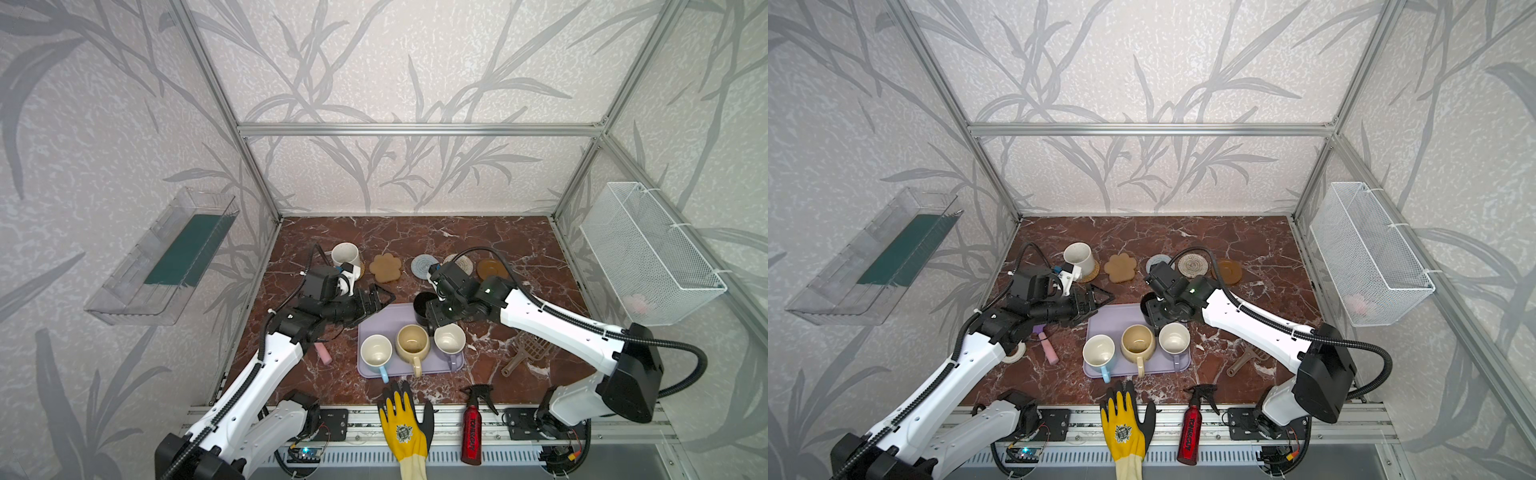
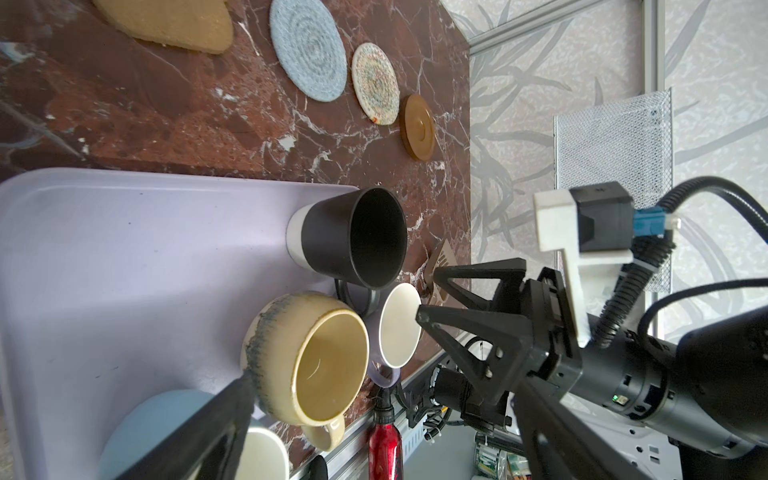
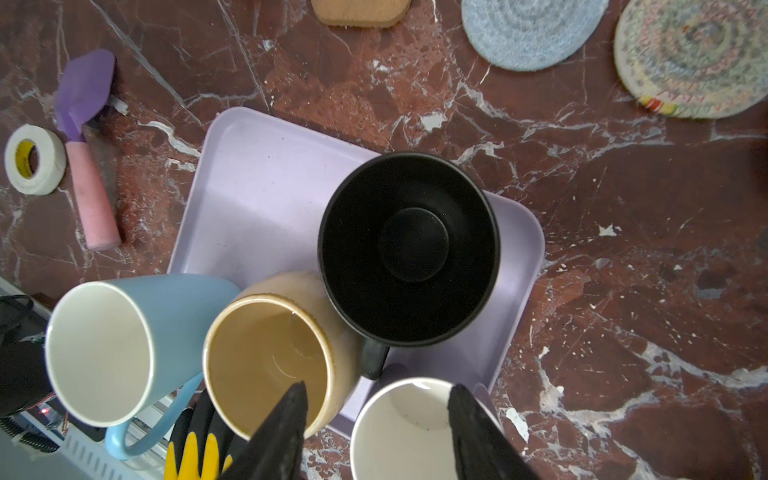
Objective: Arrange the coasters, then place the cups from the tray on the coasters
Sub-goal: 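Lower the right gripper onto the black mug on the tray and grasp it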
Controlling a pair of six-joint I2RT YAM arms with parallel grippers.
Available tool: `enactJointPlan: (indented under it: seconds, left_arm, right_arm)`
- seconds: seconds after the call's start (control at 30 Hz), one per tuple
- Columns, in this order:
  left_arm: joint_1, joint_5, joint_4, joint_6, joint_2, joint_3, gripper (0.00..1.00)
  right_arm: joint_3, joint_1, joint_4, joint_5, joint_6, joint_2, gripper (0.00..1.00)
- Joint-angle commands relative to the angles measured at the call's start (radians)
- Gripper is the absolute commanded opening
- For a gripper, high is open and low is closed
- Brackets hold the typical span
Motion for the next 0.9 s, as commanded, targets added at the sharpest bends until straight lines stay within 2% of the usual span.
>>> enactJointPlan:
  seconds: [0.0, 0.37, 0.87]
  left_arm:
    - [-0.032, -0.056, 0.074, -0.036, 0.012, -0.015, 0.99]
    - [-0.045, -0.078, 0.095, -0.041, 0.015, -0.035, 0.99]
    - [-0.045, -0.088, 0.13, -0.059, 0.015, -0.07, 0.99]
  right_arm:
    - [-0.009, 0.009, -0.01, 0.002, -0.004, 0.028, 0.5]
    - [-0.013, 0.014, 0.017, -0.015, 0.001, 0.1, 0.38]
    - [-0.041, 0.026, 0.053, 0.013, 0.009, 0.128, 0.37]
